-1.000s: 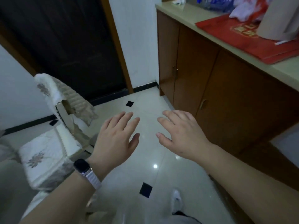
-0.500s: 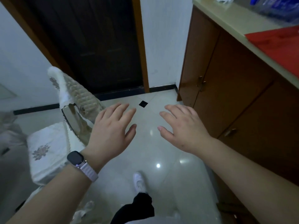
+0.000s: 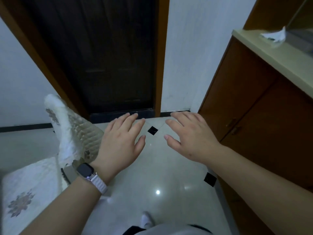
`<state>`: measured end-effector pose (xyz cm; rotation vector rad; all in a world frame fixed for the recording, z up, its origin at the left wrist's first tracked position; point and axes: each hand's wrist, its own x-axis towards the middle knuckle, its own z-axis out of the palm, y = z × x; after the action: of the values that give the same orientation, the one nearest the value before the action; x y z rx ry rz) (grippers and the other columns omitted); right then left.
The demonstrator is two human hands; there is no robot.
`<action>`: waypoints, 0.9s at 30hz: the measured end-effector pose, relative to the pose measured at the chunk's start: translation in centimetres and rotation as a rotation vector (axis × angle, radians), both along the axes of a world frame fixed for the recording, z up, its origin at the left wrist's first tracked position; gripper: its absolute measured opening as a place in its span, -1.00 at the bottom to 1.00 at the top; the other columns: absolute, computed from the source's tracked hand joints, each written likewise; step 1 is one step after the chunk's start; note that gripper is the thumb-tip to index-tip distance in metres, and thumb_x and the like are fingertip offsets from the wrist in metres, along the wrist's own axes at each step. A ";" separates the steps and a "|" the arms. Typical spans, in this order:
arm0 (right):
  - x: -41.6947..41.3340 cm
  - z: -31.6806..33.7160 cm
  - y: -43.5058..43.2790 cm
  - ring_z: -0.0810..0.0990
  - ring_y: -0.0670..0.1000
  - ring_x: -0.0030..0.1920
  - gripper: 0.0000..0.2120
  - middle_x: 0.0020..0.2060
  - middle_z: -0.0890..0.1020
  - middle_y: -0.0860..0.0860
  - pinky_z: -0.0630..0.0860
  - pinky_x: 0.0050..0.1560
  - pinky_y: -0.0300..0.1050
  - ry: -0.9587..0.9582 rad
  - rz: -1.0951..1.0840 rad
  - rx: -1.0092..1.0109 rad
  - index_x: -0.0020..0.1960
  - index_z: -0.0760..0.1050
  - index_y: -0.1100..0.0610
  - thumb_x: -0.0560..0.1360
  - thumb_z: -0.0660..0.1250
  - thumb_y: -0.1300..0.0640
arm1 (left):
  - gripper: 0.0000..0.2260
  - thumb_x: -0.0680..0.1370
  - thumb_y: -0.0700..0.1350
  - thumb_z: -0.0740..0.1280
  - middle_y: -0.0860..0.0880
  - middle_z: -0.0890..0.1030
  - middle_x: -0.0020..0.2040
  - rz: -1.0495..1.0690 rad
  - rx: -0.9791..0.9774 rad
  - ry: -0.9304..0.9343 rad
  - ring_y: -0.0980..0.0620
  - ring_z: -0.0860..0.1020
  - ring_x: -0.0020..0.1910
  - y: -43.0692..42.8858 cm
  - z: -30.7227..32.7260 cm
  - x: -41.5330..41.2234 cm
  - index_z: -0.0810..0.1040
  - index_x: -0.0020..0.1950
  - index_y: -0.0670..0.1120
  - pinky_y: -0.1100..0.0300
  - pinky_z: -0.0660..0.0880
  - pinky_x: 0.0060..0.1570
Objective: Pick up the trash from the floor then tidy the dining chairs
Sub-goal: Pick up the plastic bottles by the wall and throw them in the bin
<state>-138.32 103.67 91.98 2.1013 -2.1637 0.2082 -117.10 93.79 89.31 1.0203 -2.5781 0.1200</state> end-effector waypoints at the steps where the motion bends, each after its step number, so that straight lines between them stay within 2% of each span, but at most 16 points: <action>1: 0.1 0.1 -1.8 0.48 0.11 0.28 -0.52 0.29 0.55 0.06 0.36 0.31 0.08 -0.003 0.013 0.000 0.26 0.55 0.05 0.54 0.08 -0.19 | -0.56 0.56 0.06 0.25 -0.15 0.53 0.35 0.012 -0.003 -0.006 -0.18 0.45 0.37 -1.8 0.1 0.1 0.51 0.38 -0.09 -0.13 0.41 0.27; 14: -6.6 -4.2 -24.6 0.49 0.11 0.26 -0.50 0.28 0.55 0.05 0.37 0.28 0.08 -0.069 0.165 0.010 0.28 0.55 0.08 0.54 0.10 -0.19 | -0.56 0.56 0.08 0.24 -0.13 0.53 0.36 0.197 0.067 -0.103 -0.16 0.44 0.37 -20.0 -2.7 -3.6 0.50 0.39 -0.07 -0.10 0.38 0.29; 17: -9.4 -4.3 -31.1 0.42 0.08 0.33 -0.47 0.35 0.49 0.01 0.31 0.33 0.06 -0.116 0.187 0.056 0.35 0.49 0.02 0.56 0.03 -0.22 | -0.55 0.56 0.11 0.20 -0.10 0.52 0.37 0.284 0.091 -0.164 -0.14 0.44 0.38 -24.7 -2.0 -5.9 0.50 0.40 -0.05 -0.08 0.36 0.31; 20: -12.3 -3.4 -37.3 0.42 0.09 0.33 -0.49 0.35 0.49 0.01 0.33 0.32 0.08 -0.159 0.205 0.011 0.35 0.48 0.02 0.56 0.05 -0.22 | -0.54 0.58 0.12 0.17 -0.07 0.51 0.39 0.390 0.090 -0.185 -0.13 0.43 0.38 -29.6 -0.1 -7.9 0.47 0.42 -0.02 -0.09 0.36 0.34; 27: -13.4 -2.1 -48.7 0.46 0.10 0.29 -0.55 0.30 0.53 0.04 0.34 0.32 0.10 -0.116 0.481 -0.019 0.29 0.53 0.03 0.55 0.17 -0.19 | -0.60 0.62 0.07 0.22 -0.10 0.48 0.42 0.549 0.085 -0.223 -0.17 0.40 0.42 -37.1 2.3 -9.6 0.44 0.44 -0.02 -0.16 0.34 0.38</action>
<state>-151.76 54.99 89.88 2.6227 -1.6585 0.3983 -126.69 56.71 91.57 1.8170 -2.4305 0.2783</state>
